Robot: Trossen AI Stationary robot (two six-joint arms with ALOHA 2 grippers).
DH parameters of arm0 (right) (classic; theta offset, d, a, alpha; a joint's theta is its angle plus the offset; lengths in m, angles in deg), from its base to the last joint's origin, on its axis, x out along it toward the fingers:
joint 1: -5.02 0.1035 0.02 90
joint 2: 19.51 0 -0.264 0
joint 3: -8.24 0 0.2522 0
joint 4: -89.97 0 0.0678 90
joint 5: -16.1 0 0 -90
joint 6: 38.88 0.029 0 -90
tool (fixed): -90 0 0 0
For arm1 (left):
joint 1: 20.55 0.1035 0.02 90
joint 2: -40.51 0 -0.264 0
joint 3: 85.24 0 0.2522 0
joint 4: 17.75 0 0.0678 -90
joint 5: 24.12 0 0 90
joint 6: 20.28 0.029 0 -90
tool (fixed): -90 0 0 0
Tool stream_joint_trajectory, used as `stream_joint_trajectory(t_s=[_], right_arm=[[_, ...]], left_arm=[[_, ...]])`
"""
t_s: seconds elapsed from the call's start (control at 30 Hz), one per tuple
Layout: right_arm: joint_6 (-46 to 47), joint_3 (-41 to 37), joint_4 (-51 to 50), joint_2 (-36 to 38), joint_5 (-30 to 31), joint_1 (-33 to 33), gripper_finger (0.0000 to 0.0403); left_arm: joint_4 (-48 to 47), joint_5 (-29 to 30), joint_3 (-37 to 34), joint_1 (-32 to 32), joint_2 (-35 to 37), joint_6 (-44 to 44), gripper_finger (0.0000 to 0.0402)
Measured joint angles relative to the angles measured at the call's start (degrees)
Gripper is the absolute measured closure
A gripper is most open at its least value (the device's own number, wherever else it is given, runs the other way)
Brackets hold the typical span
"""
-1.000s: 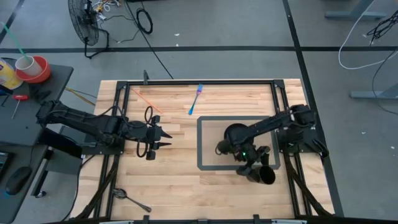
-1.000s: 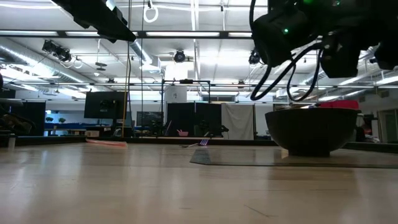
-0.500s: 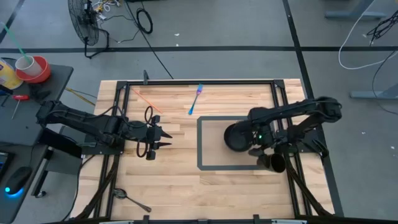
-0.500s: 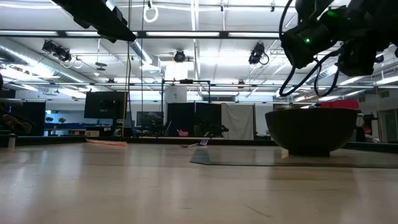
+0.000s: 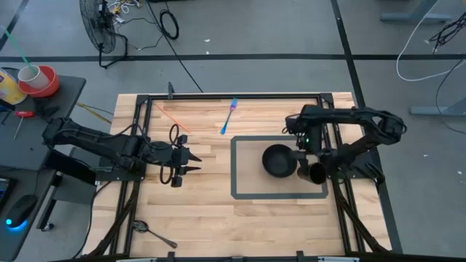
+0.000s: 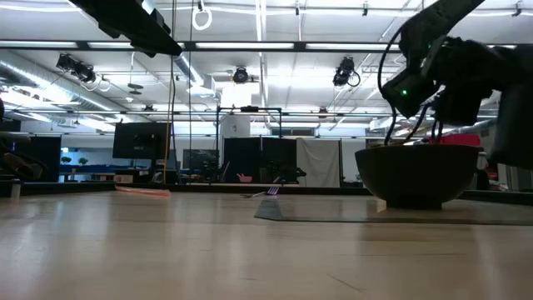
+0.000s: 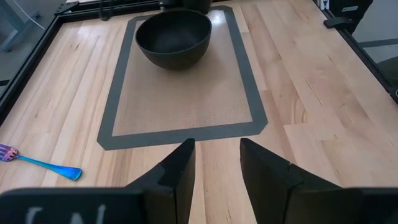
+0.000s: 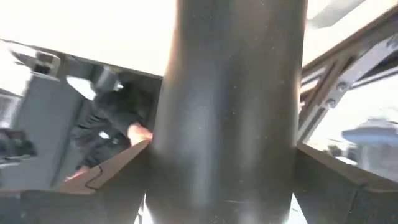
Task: Pick & Place Utensil
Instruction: Put the black cup on the mat to the top right of the black bowl
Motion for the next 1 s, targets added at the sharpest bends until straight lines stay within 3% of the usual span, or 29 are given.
stream_joint_trajectory(t_s=[0.43, 1.0], right_arm=[[-6.5, 0.0, 0.0, -0.9, 7.4, -19.1, 0.0075], [-15.2, -2.9, -0.1, -6.8, 9.0, -39.8, 0.0075]], left_arm=[[0.0, 0.0, 0.0, 0.0, 0.0, 0.0, 0.0271], [0.0, 0.0, -0.1, 0.0, 0.0, 0.0, 0.0271]])
